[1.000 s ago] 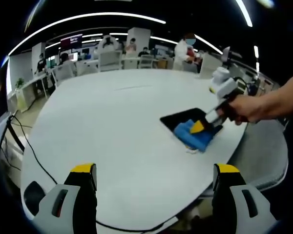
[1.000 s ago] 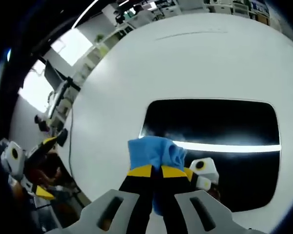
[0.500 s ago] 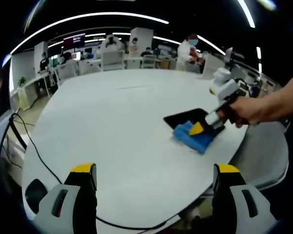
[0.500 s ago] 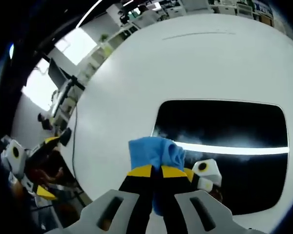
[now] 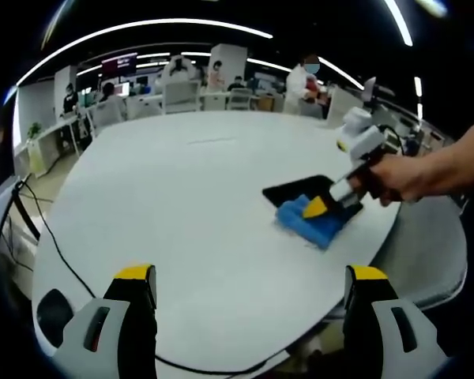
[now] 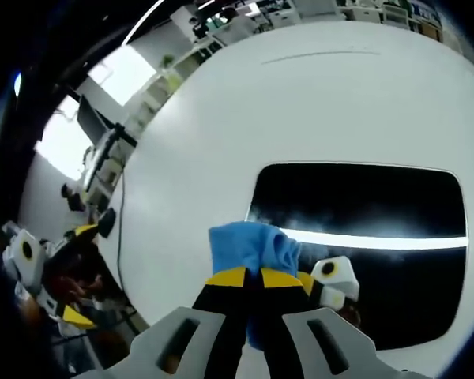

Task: Wipe the mirror surface with the cleaning cloth until all visible marks leave the cleaned area.

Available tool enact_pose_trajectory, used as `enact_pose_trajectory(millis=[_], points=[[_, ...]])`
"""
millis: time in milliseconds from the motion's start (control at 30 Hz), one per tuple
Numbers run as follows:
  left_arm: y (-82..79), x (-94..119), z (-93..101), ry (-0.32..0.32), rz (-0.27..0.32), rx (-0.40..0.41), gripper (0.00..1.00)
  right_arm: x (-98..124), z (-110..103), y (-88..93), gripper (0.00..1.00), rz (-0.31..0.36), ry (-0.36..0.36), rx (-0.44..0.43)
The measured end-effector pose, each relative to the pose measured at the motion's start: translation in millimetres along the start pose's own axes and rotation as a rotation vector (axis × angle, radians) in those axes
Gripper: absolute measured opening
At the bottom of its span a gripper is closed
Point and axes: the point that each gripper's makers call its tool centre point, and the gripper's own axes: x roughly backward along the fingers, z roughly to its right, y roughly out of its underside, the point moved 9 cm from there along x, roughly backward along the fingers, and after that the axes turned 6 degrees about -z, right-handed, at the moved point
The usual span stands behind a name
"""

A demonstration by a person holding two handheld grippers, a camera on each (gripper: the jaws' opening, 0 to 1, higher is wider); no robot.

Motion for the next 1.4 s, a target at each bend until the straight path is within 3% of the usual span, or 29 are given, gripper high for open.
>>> enact_pose_trajectory(millis=[167,900,1400], points=[[2.3,1.5,-1.7,-0.002,-0.005,0.005,1.0,-1.6,-0.8,-4.1,0.0,0.0,0.011,0.0],[3.1,0.2,-7.4,0.009,-0.004,0.019,1.0,-16.0,11.9,-55.4,0.0,0.032,0.074,0.043],[2.7,-1.8,-13.8,0.005,-0.005,0.021,1.0,-23.6,19.2,-82.4,0.0,0.021,0.07,0.069]])
